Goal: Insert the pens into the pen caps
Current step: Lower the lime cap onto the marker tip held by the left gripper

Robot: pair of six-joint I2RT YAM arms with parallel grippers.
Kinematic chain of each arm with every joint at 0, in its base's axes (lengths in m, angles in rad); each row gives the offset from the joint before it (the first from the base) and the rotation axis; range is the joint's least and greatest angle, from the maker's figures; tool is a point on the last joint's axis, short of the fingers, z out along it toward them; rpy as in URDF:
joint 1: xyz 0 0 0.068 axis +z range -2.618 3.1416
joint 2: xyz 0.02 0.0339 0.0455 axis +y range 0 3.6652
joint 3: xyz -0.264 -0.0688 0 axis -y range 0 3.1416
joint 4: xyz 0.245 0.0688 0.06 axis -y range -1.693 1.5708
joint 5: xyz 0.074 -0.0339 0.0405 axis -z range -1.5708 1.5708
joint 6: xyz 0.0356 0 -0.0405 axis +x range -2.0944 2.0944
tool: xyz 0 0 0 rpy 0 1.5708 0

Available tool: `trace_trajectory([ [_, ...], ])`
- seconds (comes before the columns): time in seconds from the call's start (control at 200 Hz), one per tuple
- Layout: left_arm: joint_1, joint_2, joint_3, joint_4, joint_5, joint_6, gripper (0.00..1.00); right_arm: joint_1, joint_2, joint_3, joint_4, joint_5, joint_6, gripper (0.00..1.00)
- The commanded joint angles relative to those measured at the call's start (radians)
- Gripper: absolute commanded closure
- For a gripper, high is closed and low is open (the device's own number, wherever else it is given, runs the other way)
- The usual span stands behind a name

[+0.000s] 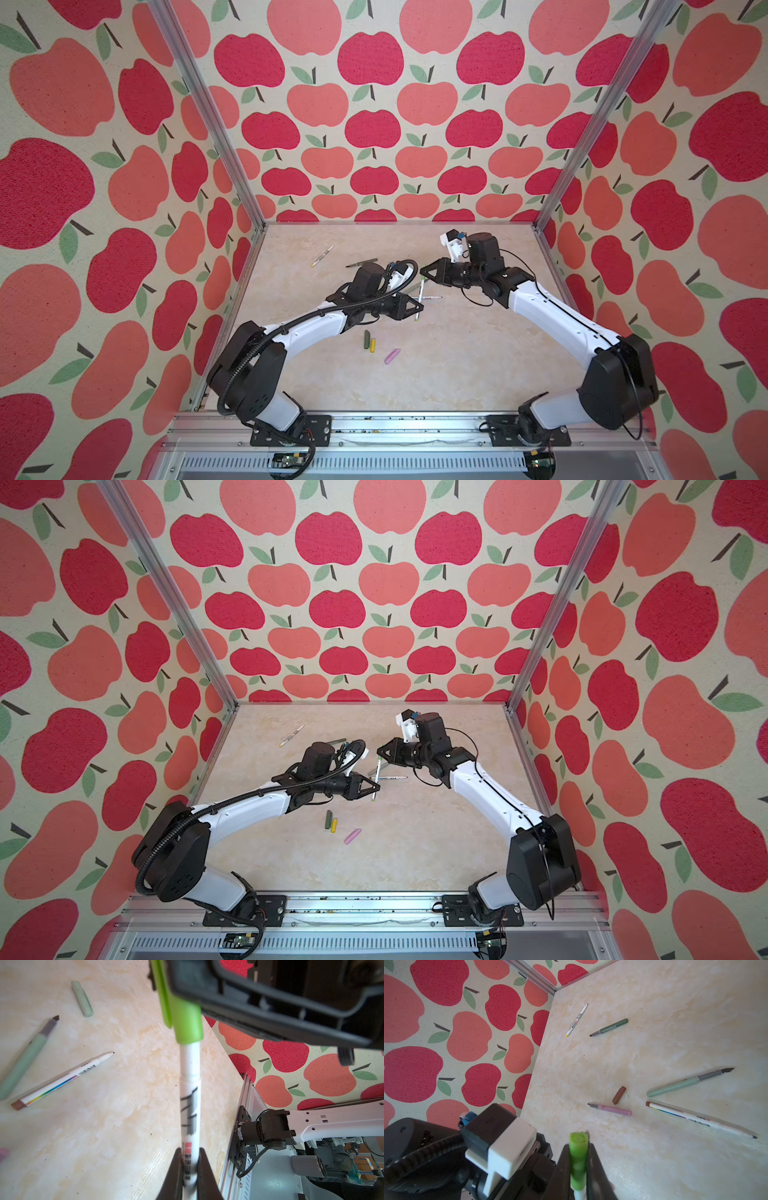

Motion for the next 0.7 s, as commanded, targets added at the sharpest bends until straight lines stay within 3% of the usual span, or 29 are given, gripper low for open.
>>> trace_trajectory([
  [0.0, 0.018, -0.009, -0.008, 0.063, -0.05, -0.027, 1.0, 0.019, -0.033, -0.024, 0.002, -0.042, -0.027, 0.87],
  [0.695, 0.088, -0.025, 0.067, 0.018, -0.017, 0.031, 1.0, 0.065, -0.018, -0.087, 0.019, -0.069, -0.026, 0.87],
])
